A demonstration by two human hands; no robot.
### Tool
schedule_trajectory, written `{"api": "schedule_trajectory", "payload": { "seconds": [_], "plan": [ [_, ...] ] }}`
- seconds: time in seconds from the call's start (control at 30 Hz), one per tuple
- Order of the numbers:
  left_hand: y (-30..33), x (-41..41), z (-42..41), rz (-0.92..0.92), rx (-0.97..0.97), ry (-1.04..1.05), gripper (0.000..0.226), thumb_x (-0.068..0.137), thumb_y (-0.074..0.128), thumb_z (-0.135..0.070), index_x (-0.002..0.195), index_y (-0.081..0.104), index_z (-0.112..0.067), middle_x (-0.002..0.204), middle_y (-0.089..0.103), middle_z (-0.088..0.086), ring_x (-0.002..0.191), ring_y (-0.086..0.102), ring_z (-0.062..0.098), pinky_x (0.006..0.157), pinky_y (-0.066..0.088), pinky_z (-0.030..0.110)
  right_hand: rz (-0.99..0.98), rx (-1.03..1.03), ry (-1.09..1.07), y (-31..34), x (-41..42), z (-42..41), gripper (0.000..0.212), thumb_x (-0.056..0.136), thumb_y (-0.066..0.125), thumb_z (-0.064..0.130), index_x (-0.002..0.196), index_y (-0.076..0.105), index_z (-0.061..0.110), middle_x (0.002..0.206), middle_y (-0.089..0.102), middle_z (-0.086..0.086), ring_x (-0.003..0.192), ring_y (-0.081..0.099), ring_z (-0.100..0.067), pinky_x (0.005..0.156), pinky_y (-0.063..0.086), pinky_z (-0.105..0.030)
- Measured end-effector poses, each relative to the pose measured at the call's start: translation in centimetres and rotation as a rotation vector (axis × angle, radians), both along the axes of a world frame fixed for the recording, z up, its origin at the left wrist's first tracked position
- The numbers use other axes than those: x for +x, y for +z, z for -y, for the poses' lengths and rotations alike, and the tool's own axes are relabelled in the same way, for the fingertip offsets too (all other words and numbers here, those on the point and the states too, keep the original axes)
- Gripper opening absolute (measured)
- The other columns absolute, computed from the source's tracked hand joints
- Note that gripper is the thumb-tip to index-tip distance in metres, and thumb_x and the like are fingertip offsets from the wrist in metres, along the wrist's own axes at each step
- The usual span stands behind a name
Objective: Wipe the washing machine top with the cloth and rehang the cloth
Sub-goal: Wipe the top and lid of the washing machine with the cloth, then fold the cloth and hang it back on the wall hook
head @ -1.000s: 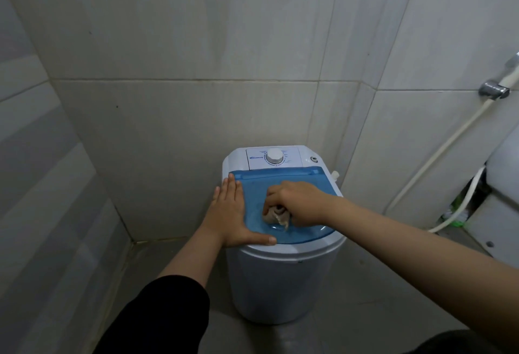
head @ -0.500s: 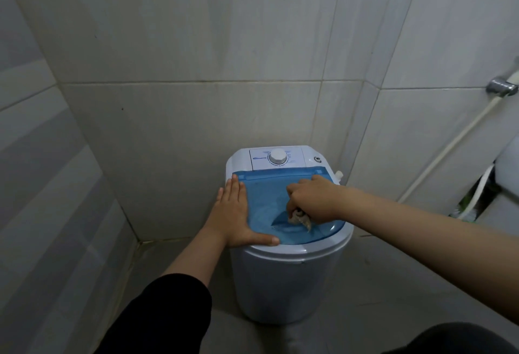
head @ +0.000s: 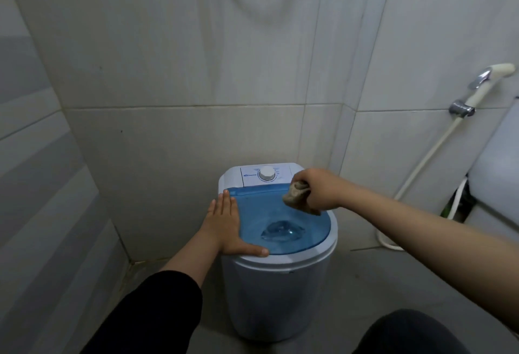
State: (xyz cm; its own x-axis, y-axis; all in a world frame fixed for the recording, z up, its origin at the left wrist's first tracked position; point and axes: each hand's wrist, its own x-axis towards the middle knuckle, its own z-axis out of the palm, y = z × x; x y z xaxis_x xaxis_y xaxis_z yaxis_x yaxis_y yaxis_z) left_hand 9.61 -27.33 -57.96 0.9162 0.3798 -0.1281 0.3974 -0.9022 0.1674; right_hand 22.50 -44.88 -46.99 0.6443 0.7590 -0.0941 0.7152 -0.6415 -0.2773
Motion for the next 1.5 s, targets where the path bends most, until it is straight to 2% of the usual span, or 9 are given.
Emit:
{"api": "schedule_trajectory", "payload": {
  "seconds": [0.17, 0.23, 0.33, 0.63, 0.8, 0.93, 1.03, 1.23, 1.5],
  "plan": [
    [2.8, -0.6, 2.8, 0.232, -0.124, -0.077, 0.112, 0.07, 0.062, -0.069, 0.15, 0.016, -0.006, 0.159, 0.018, 0.015, 0.147, 0.016, 0.027, 0.119, 0.009, 0.043, -0.404, 0.479, -0.202, 1.2, -1.0, 1.2, 0.024, 0.076, 0.06, -0.009, 0.093, 0.063, 0.008, 0.077, 0.061, -0.011, 0.067, 0.057, -0.018, 0.052, 0.049, -0.022],
    [4.4, -0.1, 4.7, 0.584, -0.384, -0.007, 0.061, 0.084, 0.064, -0.042, 0.134, 0.049, -0.011, 0.131, 0.059, 0.008, 0.123, 0.053, 0.02, 0.105, 0.042, 0.031, -0.531, 0.603, -0.24, 1.4, -1.8, 1.2, 0.022, 0.08, 0.064, -0.005, 0.091, 0.06, 0.013, 0.072, 0.058, -0.006, 0.059, 0.053, -0.012, 0.043, 0.047, -0.015],
    [7.5, 0.8, 7.0, 0.821, -0.691, 0.115, 0.021, 0.091, 0.057, -0.027, 0.104, 0.067, -0.015, 0.093, 0.07, 0.003, 0.09, 0.066, 0.017, 0.083, 0.053, 0.023, -0.597, 0.721, -0.232, 1.3, -2.7, 0.9, 0.021, 0.079, 0.069, -0.002, 0.085, 0.059, 0.015, 0.072, 0.06, -0.006, 0.06, 0.057, -0.013, 0.049, 0.05, -0.02],
    [12.6, 0.2, 6.7, 0.706, -0.889, 0.168, 0.059, 0.068, 0.054, -0.076, 0.085, 0.073, -0.023, 0.089, 0.074, -0.001, 0.084, 0.068, 0.013, 0.072, 0.053, 0.028, -0.879, 0.727, 0.144, 3.2, -3.0, 2.7, 0.05, 0.091, 0.049, -0.008, 0.136, 0.048, 0.015, 0.123, 0.063, -0.008, 0.096, 0.063, -0.014, 0.071, 0.051, -0.017],
    [13.6, -0.1, 5.7, 0.747, -0.847, 0.096, 0.024, 0.089, 0.062, -0.017, 0.108, 0.069, -0.004, 0.096, 0.072, 0.013, 0.081, 0.067, 0.016, 0.071, 0.057, 0.023, -0.625, 0.789, 0.062, 3.5, -2.9, 1.2, 0.046, 0.084, 0.062, -0.007, 0.128, 0.055, 0.005, 0.122, 0.065, -0.014, 0.097, 0.066, -0.013, 0.082, 0.057, -0.02],
    [14.1, 0.3, 4.2, 0.74, -0.76, 0.136, 0.014, 0.092, 0.056, -0.013, 0.084, 0.067, -0.01, 0.081, 0.069, 0.018, 0.071, 0.063, 0.025, 0.078, 0.055, 0.047, -0.505, 0.899, -0.082, 3.4, -1.8, -0.5, 0.021, 0.085, 0.061, -0.002, 0.105, 0.066, 0.001, 0.092, 0.069, -0.018, 0.087, 0.064, -0.027, 0.083, 0.056, -0.039],
    [14.5, 1.3, 2.6, 0.693, -0.705, 0.136, 0.015, 0.093, 0.053, -0.016, 0.087, 0.065, -0.01, 0.088, 0.069, 0.019, 0.082, 0.067, 0.033, 0.083, 0.056, 0.048, -0.441, 0.901, -0.093, 3.5, -0.2, -1.8, 0.015, 0.088, 0.058, 0.004, 0.099, 0.068, 0.003, 0.078, 0.065, -0.006, 0.069, 0.06, -0.015, 0.057, 0.052, -0.012],
    [14.7, 5.4, -2.7, 0.601, -0.843, 0.185, 0.023, 0.096, 0.05, -0.022, 0.088, 0.063, -0.005, 0.077, 0.062, 0.01, 0.065, 0.061, 0.016, 0.057, 0.056, 0.025, -0.331, 0.807, -0.063, 2.5, 5.6, -6.1, 0.009, 0.088, 0.057, 0.01, 0.092, 0.065, 0.013, 0.071, 0.061, 0.0, 0.065, 0.055, -0.01, 0.06, 0.045, -0.023],
    [21.1, 9.7, -5.3, 0.543, -1.296, 0.372, 0.016, 0.093, 0.052, -0.014, 0.082, 0.063, -0.01, 0.062, 0.063, 0.003, 0.047, 0.062, 0.005, 0.044, 0.05, 0.02, 0.475, 0.709, 0.494, 6.5, 7.7, -8.8, 0.065, 0.076, 0.061, 0.019, 0.137, 0.039, 0.015, 0.135, 0.042, -0.018, 0.12, 0.048, -0.029, 0.099, 0.044, -0.04]
  ]
}}
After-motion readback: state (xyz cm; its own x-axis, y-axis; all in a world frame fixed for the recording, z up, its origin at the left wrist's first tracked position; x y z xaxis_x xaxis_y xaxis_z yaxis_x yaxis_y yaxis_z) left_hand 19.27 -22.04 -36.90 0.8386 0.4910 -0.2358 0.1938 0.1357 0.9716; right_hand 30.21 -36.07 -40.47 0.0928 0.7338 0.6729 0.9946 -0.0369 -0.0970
